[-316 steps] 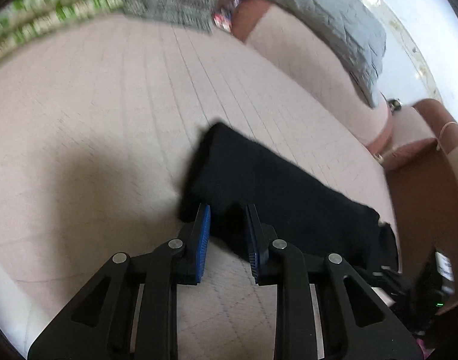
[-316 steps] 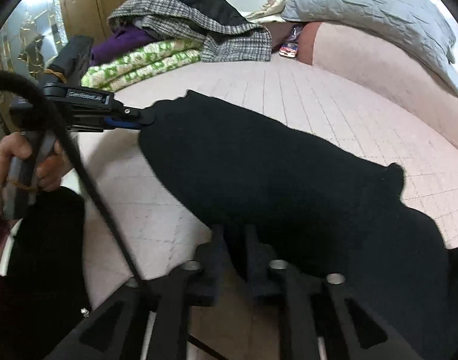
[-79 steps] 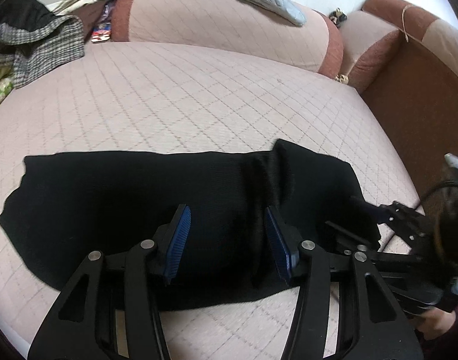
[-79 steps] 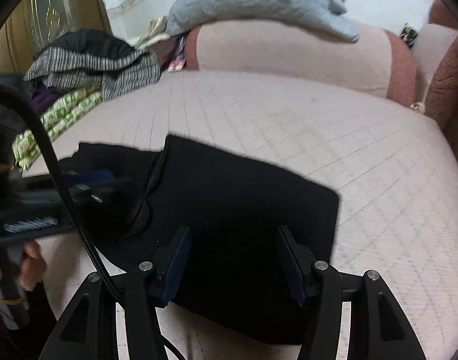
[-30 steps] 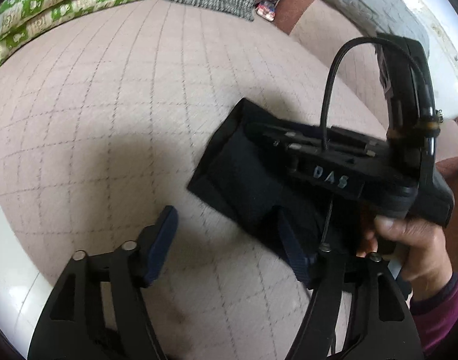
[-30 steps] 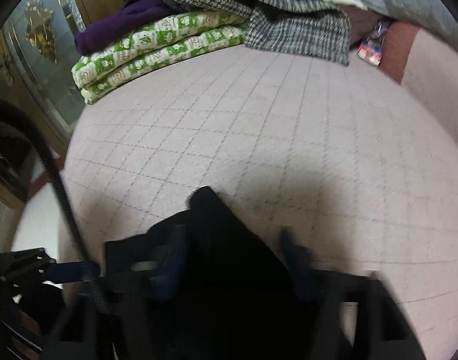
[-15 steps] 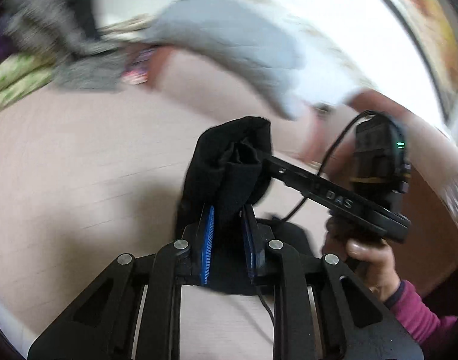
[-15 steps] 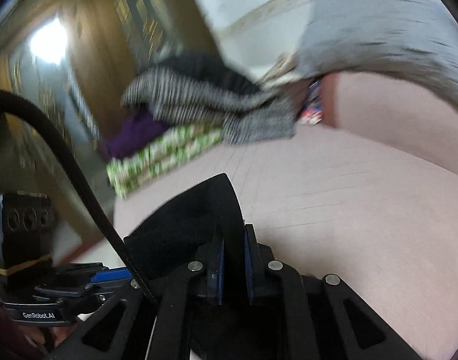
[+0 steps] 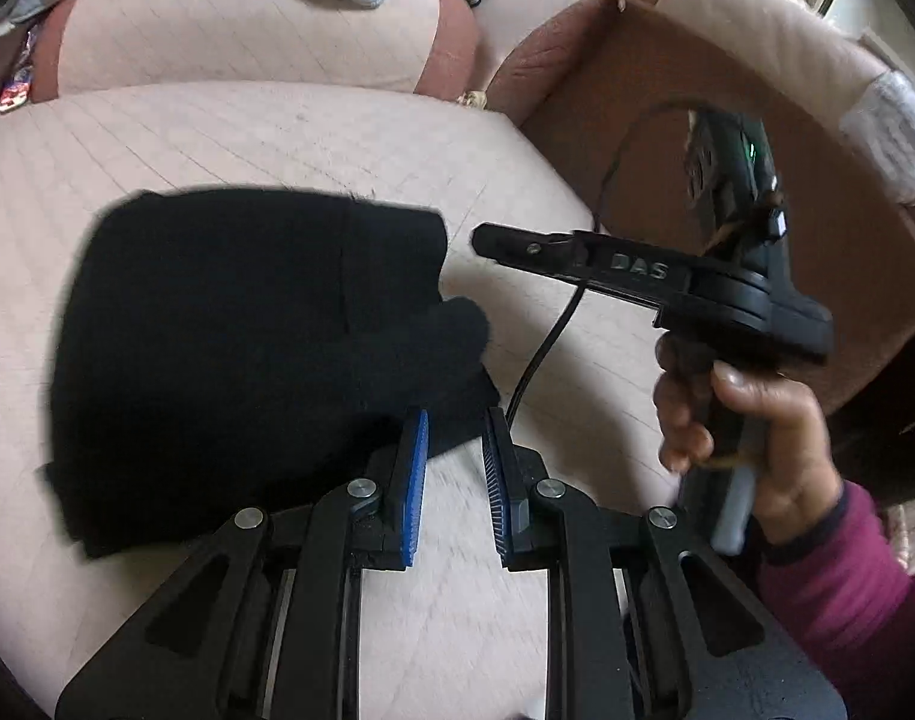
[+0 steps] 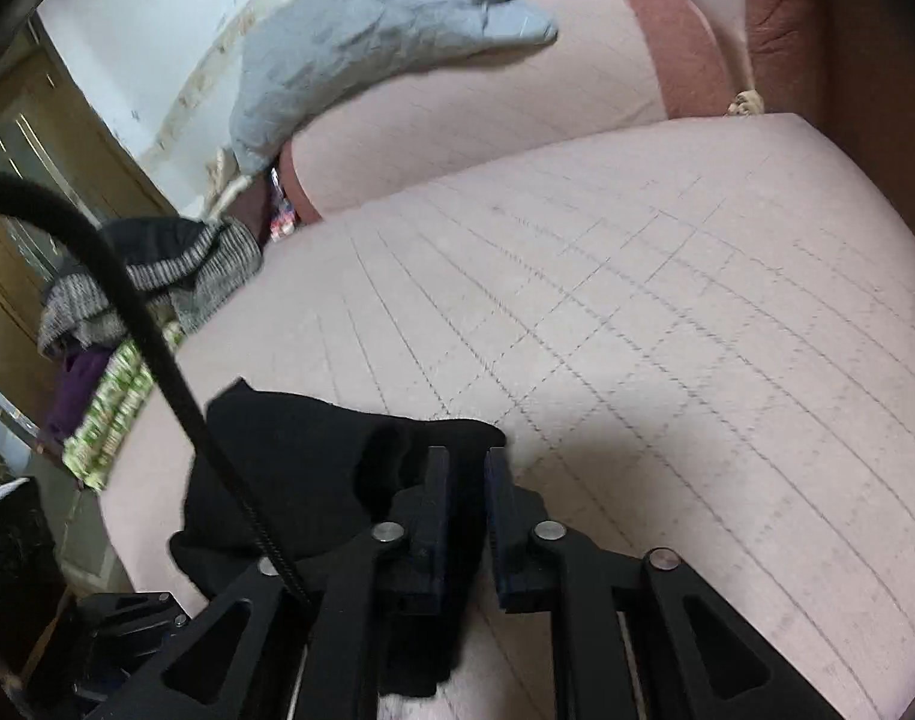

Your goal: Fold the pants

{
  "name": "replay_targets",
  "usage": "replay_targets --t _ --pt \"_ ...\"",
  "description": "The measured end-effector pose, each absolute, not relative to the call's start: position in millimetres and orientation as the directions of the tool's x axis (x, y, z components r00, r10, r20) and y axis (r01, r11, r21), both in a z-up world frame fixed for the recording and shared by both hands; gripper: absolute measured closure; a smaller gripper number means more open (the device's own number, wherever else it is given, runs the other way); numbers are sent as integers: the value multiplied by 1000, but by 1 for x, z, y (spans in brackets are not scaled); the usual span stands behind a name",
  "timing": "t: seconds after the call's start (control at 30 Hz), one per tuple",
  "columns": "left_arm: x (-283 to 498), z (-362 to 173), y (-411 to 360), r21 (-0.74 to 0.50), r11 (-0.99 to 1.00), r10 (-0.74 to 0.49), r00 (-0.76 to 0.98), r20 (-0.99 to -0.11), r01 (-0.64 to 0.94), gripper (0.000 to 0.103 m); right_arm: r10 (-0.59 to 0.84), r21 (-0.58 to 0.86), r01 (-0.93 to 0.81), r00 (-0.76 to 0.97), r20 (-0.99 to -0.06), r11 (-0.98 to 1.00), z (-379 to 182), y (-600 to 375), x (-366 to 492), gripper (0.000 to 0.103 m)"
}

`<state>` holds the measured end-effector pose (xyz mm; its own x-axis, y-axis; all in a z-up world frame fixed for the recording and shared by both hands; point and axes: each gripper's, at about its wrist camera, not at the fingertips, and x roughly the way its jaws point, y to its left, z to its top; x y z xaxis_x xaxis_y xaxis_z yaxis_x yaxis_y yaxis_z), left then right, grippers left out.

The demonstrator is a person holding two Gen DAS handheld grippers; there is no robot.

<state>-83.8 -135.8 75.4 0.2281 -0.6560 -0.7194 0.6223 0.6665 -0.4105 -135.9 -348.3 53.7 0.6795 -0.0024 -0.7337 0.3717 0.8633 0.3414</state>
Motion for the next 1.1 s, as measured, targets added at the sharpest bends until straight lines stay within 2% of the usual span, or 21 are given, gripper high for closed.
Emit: replay_targets --t 0.03,0.1,0.13,0.17,0.2,0.27,0.33,0.37,0.4,0.43,0.47,0.5,0.7,0.77,0.83,0.9,0.97,1.0,1.1 --pt "-85 85 -126 -399 670 -657 250 -711 626 85 16 370 355 703 -711 858 60 -345 -142 50" --pt "-84 107 -104 -356 694 -646 324 -691 626 84 76 436 299 747 -661 849 68 -337 -151 39" --pt "-83 113 -96 -336 708 -637 356 -684 621 76 109 459 277 749 -653 844 69 -331 -151 39" --pt "-80 119 -89 -304 732 -614 399 -681 609 63 127 467 269 744 -656 842 68 -327 -149 39" --pt "-72 121 -82 -260 766 -578 454 -678 588 57 140 468 266 731 -668 842 65 -322 -145 39" --pt "-55 116 -76 -212 815 -518 513 -685 540 54 140 437 273 693 -707 857 55 -311 -130 39" --pt "-41 98 -74 -233 828 -500 486 -716 509 54 121 388 283 652 -748 877 46 -300 -116 39" --pt "-38 90 -77 -240 832 -495 475 -727 500 54 110 369 289 637 -763 883 40 -299 -111 40" --pt "-36 79 -81 -251 834 -491 456 -742 491 54 90 344 307 616 -782 887 32 -298 -105 52" --pt "-35 70 -84 -255 833 -491 443 -751 490 54 75 336 316 620 -781 887 27 -296 -101 77" --pt "-41 58 -89 -263 830 -489 414 -768 493 54 61 330 317 632 -772 889 27 -295 -101 85" --pt "-41 54 -93 -268 825 -491 398 -775 497 54 74 343 303 645 -760 889 27 -295 -102 97" --pt "-58 69 -119 -285 775 -554 389 -736 564 54 -1 285 284 710 -705 915 74 -298 -126 98" --pt "-60 66 -126 -289 767 -557 373 -742 573 54 -63 214 325 668 -742 921 68 -300 -124 98" --pt "-60 54 -137 -267 776 -526 353 -773 572 54 -67 185 353 595 -801 917 43 -302 -115 98" --pt "-60 50 -138 -257 782 -512 350 -784 569 54 -76 196 376 598 -798 906 38 -306 -118 97" --pt "-61 61 -133 -258 782 -521 368 -770 568 54 -84 211 392 613 -786 895 50 -308 -123 88" --pt "-62 65 -129 -254 786 -518 377 -768 563 54 -120 179 405 612 -782 896 58 -309 -129 80" --pt "-58 82 -115 -222 815 -495 443 -748 535 54 -158 128 376 641 -751 918 84 -295 -133 79"
